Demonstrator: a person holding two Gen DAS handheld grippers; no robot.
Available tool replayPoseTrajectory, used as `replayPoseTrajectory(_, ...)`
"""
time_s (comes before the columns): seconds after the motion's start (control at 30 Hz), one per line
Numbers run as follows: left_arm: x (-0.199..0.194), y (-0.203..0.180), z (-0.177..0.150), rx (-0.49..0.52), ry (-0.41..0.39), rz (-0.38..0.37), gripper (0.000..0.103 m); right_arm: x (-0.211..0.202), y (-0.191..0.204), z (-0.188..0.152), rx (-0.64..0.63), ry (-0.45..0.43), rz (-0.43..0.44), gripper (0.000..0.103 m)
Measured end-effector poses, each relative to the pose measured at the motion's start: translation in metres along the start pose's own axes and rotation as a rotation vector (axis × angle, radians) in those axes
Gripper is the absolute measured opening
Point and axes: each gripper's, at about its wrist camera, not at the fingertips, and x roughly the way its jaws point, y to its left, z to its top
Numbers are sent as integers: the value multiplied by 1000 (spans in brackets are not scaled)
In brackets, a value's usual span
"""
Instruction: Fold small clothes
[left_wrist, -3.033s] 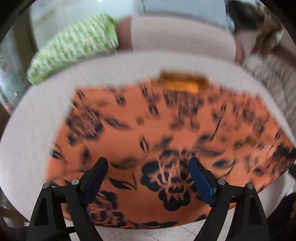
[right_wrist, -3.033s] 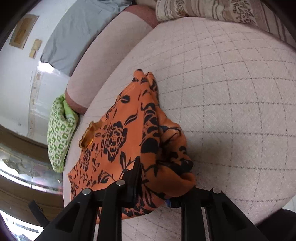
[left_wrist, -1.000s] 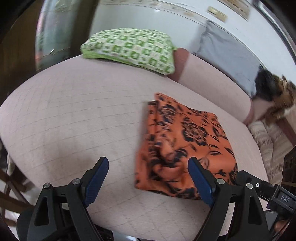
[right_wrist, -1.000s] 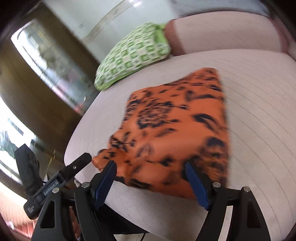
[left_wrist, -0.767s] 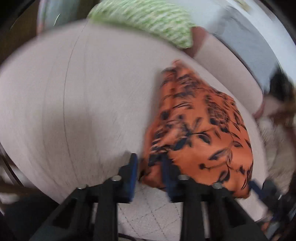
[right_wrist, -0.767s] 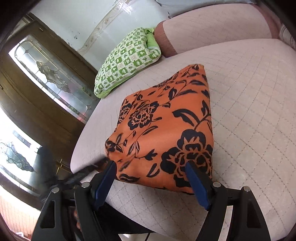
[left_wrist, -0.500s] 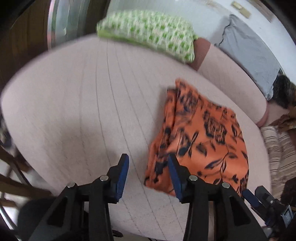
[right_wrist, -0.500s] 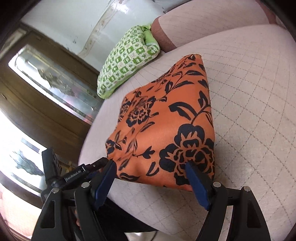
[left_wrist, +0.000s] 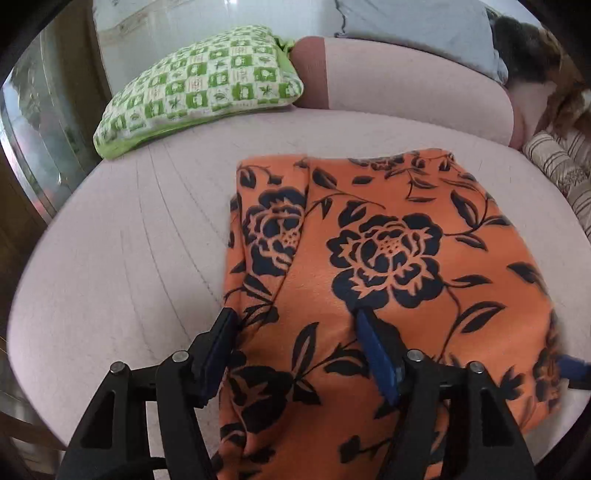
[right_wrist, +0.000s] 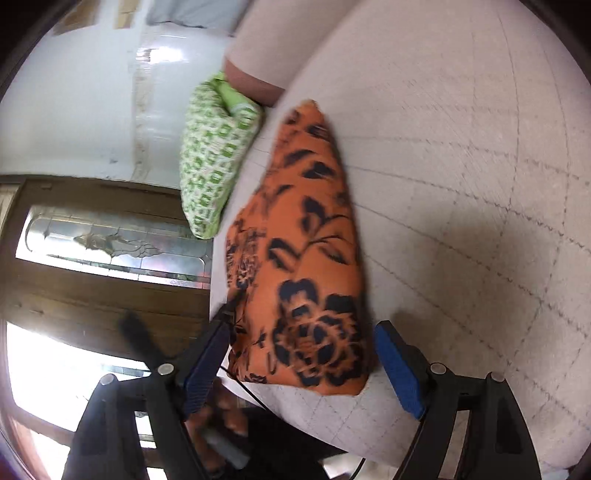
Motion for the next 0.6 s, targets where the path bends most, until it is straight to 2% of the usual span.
replayPoseTrajectory(0.1, 3, 5, 1, -18, 14, -15, 75, 14, 2, 12, 13, 46, 18, 83)
replayPoseTrajectory(0.17, 7, 6, 2, -7, 4, -17, 76, 23, 0, 21, 37, 45, 19, 83)
replayPoseTrajectory(0.23, 10, 10, 2, -28, 9, -29, 77, 41, -5, 26, 70, 97, 18, 50)
replayPoseTrajectory(0.27, 13, 12, 1, -40, 13, -39, 77, 43, -2, 23, 53, 103, -16, 43)
replayPoseTrajectory(0.3, 16, 15, 2, -56, 20, -48, 79, 40, 12, 15, -20, 78, -72, 37)
replayPoseTrajectory(0.33, 18, 18, 1, -78, 26, -63, 80, 36, 26, 9, -93, 63, -115, 36)
replayPoseTrajectory(0.4, 22, 22, 1, -110, 41, -89, 81, 44, 32, 4, -179, 55, -254, 35)
replayPoseTrajectory(0.43, 24, 22, 1, -112, 43, -89, 81, 51, 23, 4, -167, 74, -289, 36)
replayPoseTrajectory(0.47, 22, 22, 2, -110, 37, -85, 81, 54, 10, 5, -113, 77, -258, 35)
replayPoseTrajectory(0.53, 20, 22, 3, -99, 28, -76, 81, 45, 22, 4, -154, 52, -223, 41)
replayPoseTrajectory(0.6, 20, 23, 2, -109, 30, -85, 81, 39, 32, 4, -157, 57, -190, 68)
